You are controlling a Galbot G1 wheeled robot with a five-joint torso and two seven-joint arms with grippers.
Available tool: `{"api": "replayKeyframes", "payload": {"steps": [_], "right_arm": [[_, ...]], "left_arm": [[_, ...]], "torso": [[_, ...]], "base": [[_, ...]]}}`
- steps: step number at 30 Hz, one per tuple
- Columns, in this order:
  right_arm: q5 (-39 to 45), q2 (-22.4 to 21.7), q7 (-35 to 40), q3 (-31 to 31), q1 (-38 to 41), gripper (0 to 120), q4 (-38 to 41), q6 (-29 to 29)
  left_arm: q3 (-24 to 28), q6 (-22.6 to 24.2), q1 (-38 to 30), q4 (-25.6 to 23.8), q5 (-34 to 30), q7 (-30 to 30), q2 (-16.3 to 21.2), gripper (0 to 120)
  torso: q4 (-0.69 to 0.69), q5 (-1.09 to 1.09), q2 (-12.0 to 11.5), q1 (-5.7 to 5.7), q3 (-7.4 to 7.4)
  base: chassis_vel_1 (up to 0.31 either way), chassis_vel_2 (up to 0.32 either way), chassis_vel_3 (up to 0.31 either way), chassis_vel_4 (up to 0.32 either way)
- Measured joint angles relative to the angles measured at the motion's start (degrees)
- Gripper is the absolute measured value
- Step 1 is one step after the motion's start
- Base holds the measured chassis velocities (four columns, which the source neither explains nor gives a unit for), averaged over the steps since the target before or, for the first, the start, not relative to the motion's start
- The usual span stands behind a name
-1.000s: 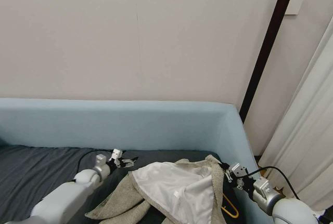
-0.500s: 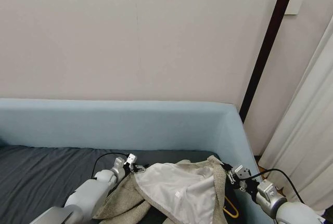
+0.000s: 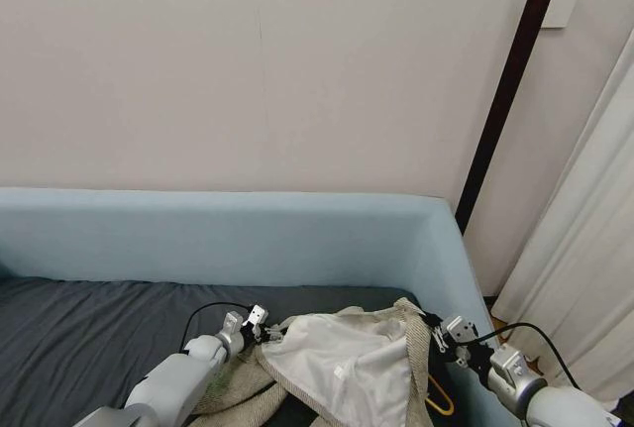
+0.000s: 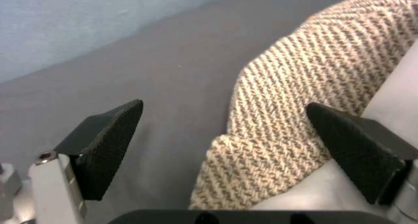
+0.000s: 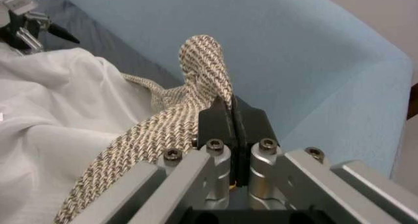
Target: Pick up the clothes from the sofa and hang them on the clothes hanger.
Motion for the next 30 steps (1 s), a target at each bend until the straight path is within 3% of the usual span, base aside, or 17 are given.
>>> {"api": "replayKeyframes", "payload": {"steps": [4, 8, 10, 18, 20, 22, 24, 28, 30], "right_arm": [[0.3, -0.1, 0.1, 0.0, 0.3, 0, 0.0, -0.1], [0.4, 0.0, 0.3, -0.1, 0.3, 0, 0.0, -0.1], [0.4, 0.0, 0.3, -0.1, 0.3, 0, -0.1, -0.1], [0.6, 0.2, 0.4, -0.3, 0.2, 0, -0.1, -0.2], [0.6, 0.2, 0.4, -0.3, 0.2, 0, -0.1, -0.2], [0.7, 0.2, 0.6, -0.3, 0.2, 0, 0.0, -0.3], [0.7, 0.2, 0.6, -0.3, 0.2, 0, 0.0, -0.3], [1.0, 0.1, 0.9, -0.3, 0.2, 0, 0.3, -0.3], [1.0, 0.1, 0.9, -0.3, 0.1, 0, 0.4, -0.3]], "left_arm": [[0.8, 0.0, -0.1, 0.0, 0.5, 0.3, -0.2, 91], [1.2, 0.0, -0.2, 0.0, 0.5, 0.3, -0.2, 71], [1.3, 0.0, -0.2, 0.0, 0.5, 0.2, -0.2, 70], [1.8, -0.1, 0.0, -0.6, 0.3, 0.1, -0.2, 38], [1.8, -0.1, 0.0, -0.6, 0.3, 0.1, -0.2, 36], [0.9, -0.4, 0.2, -0.4, 0.4, -0.1, -0.5, 21], [0.9, -0.4, 0.2, -0.4, 0.4, -0.1, -0.5, 21], [1.1, -0.5, 0.3, -0.4, 0.5, -0.1, -0.6, 0], [1.1, -0.5, 0.3, -0.4, 0.6, -0.1, -0.6, 0]], "torso": [[0.0, 0.0, 0.0, 0.0, 0.0], [0.0, 0.0, 0.0, 0.0, 0.0], [0.0, 0.0, 0.0, 0.0, 0.0], [0.0, -0.01, 0.0, 0.0, 0.0], [0.0, 0.0, 0.0, 0.0, 0.0], [0.01, -0.01, 0.0, 0.0, 0.0], [0.0, -0.01, 0.0, 0.0, 0.0], [0.01, -0.01, 0.0, 0.0, 0.0], [0.0, -0.01, 0.0, 0.0, 0.0]], "base": [[0.0, 0.0, 0.0, 0.0], [0.0, 0.0, 0.0, 0.0], [0.0, 0.0, 0.0, 0.0], [0.0, 0.0, 0.0, 0.0], [0.0, 0.0, 0.0, 0.0], [0.0, 0.0, 0.0, 0.0], [0.0, 0.0, 0.0, 0.0], [0.0, 0.0, 0.0, 0.0], [0.0, 0.0, 0.0, 0.0]]}}
